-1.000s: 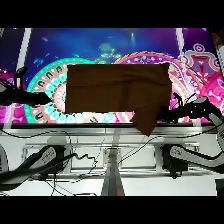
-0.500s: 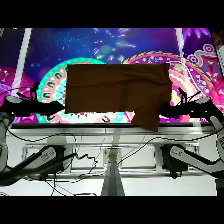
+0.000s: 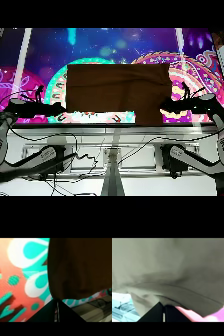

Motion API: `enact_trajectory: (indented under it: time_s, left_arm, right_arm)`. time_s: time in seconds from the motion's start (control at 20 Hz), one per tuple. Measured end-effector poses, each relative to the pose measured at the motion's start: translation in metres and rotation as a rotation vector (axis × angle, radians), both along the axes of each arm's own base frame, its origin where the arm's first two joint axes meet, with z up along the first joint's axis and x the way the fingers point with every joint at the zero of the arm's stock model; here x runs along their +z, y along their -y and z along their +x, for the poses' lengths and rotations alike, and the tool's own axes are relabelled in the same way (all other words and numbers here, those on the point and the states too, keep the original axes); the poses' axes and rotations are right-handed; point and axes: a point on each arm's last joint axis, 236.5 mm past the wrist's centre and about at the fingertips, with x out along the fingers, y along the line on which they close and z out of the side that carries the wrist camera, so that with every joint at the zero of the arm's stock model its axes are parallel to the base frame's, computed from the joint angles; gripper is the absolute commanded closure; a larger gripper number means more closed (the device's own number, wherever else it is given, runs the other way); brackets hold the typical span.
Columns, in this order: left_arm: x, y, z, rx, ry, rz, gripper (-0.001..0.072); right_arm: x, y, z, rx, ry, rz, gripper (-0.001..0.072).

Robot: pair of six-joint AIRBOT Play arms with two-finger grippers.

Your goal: Fold the clothes and pants, and hang the long-sleeved shirts on hangers.

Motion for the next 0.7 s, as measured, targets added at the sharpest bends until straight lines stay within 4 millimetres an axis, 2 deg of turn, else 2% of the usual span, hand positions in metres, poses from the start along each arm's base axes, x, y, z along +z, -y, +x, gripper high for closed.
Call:
enact_trajectory:
  time_s: [0.15, 0.35, 0.5, 0.6, 0.7]
  left_arm:
    - [0.034, 0.002, 0.008, 0.002, 0.09, -0.023, 0.0695]
    - [0.084, -0.014, 0.011, 0.072, 0.234, 0.015, 0.0695]
    - [0.108, -0.025, 0.013, 0.127, 0.322, 0.058, 0.0695]
    - [0.117, -0.028, 0.023, 0.167, 0.365, 0.068, 0.0696]
    - [0.118, -0.029, 0.041, 0.212, 0.403, 0.069, 0.0696]
  right_arm:
    - [0.03, 0.0, 0.009, 0.001, 0.095, -0.023, 0.07]
    - [0.071, -0.007, 0.001, -0.02, 0.194, -0.046, 0.07]
    - [0.098, -0.015, -0.002, -0.066, 0.256, -0.035, 0.0701]
    - [0.113, -0.019, 0.012, -0.119, 0.324, -0.021, 0.0702]
    - [0.124, -0.021, 0.036, -0.18, 0.404, -0.017, 0.0703]
